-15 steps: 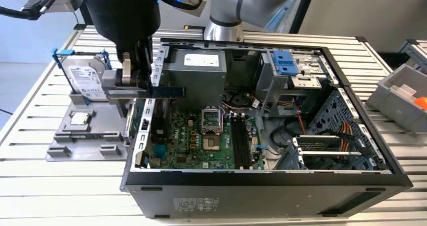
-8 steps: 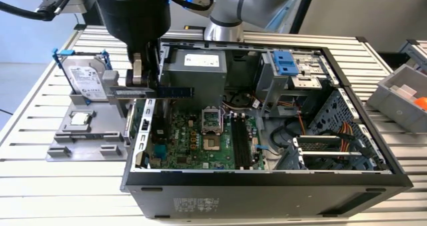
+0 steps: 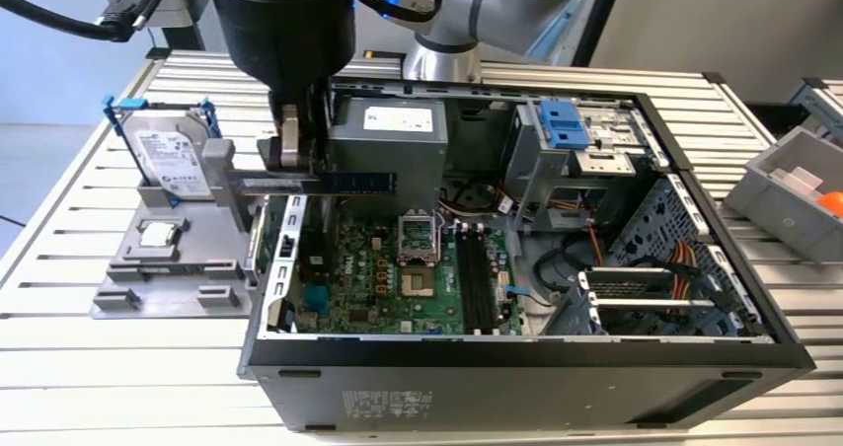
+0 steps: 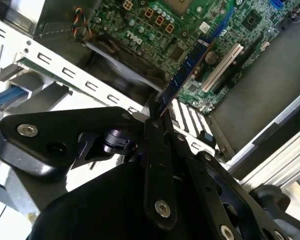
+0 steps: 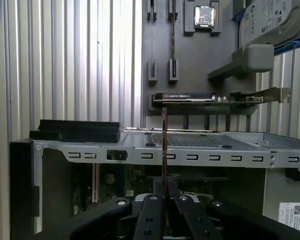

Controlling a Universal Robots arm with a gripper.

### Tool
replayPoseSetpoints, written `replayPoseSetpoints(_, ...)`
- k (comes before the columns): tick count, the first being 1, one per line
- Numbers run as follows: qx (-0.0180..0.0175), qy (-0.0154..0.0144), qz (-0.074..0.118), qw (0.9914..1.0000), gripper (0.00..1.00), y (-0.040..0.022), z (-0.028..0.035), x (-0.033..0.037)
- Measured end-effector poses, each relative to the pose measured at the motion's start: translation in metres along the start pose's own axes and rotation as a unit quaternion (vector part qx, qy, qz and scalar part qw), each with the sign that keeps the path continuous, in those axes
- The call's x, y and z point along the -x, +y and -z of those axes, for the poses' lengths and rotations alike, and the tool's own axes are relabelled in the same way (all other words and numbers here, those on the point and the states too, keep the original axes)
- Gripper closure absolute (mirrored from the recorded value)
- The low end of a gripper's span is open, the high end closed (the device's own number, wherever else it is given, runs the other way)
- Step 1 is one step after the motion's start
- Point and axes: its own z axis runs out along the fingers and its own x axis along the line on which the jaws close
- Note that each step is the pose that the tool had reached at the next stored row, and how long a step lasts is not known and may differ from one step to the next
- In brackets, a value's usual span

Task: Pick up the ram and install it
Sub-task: 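Pick up the ram and move it above insertion slot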

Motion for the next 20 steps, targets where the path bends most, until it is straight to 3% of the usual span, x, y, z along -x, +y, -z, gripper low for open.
replayPoseSetpoints(20,0.0000,0.0000,0.000,1.00000,1.00,-0.0378,0.0001,0.0001)
